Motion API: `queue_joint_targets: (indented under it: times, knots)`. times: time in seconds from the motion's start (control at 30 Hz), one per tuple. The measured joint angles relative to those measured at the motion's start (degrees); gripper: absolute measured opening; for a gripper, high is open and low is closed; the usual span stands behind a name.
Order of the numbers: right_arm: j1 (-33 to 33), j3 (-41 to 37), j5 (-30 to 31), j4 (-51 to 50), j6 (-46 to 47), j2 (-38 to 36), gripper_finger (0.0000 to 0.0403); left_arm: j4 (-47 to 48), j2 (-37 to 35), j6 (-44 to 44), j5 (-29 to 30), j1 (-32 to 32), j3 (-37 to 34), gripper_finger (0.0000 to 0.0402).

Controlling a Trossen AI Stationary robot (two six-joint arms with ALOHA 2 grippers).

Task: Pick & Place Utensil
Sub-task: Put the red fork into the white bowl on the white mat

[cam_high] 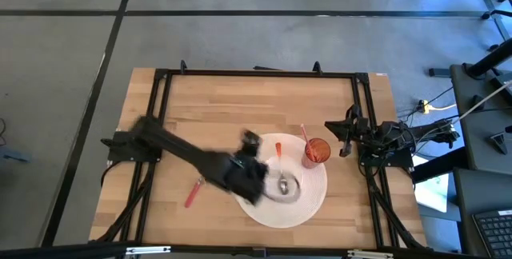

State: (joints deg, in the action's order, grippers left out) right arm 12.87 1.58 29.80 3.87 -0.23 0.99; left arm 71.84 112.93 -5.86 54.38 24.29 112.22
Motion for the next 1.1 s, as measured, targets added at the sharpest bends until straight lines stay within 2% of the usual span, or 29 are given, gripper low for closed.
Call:
queue_joint_targets:
  times: [0.1,0.13,0.23,0.33,0.47,0.57,0.67,0.73,0.8,0.93,1.1]
  knots:
    - [0.01,0.00,0.00,-0.01,0.00,0.01,0.0030,2.05,-9.95,21.59,-19.42,-2.65,-5.80,0.0003]
    - [0.00,0.00,0.02,0.01,0.00,0.00,0.0030,0.71,-13.00,26.24,-22.67,-3.23,-9.41,0.0003]
    - [0.00,0.00,0.06,0.00,-0.02,0.00,0.0030,-8.74,-21.76,32.23,-20.85,-1.26,-23.64,0.0001]
    - [-0.01,0.00,0.07,-0.01,0.04,0.02,0.0030,-22.17,-30.67,37.59,-19.45,1.74,-39.39,0.0002]
    - [0.00,0.00,0.09,0.02,-0.15,0.00,0.0030,-52.45,-38.55,45.35,-17.01,5.31,-61.62,0.0001]
    - [0.01,0.00,0.09,0.08,-0.22,0.00,0.0030,-73.56,-39.17,45.73,-16.70,6.69,-74.41,0.0002]
    - [-0.01,0.00,0.13,0.09,-0.20,0.00,0.0030,-83.20,-39.24,45.72,-12.54,7.49,-81.59,0.0002]
    - [0.01,0.00,0.11,0.06,-0.14,0.00,0.0030,-85.63,-41.06,45.05,-9.88,7.88,-85.17,0.0001]
    - [-0.01,0.00,0.11,-0.05,-0.11,0.00,0.0030,-87.74,-43.34,44.09,-9.83,6.62,-87.75,0.0002]
    - [0.01,0.00,0.11,-0.12,-0.17,0.00,0.0030,-87.96,-50.80,38.86,-16.70,-0.32,-90.34,0.0001]
    - [-0.01,-0.02,0.16,0.01,-0.77,0.00,0.0030,-88.26,-63.90,23.61,-20.54,-6.30,-90.42,0.0001]
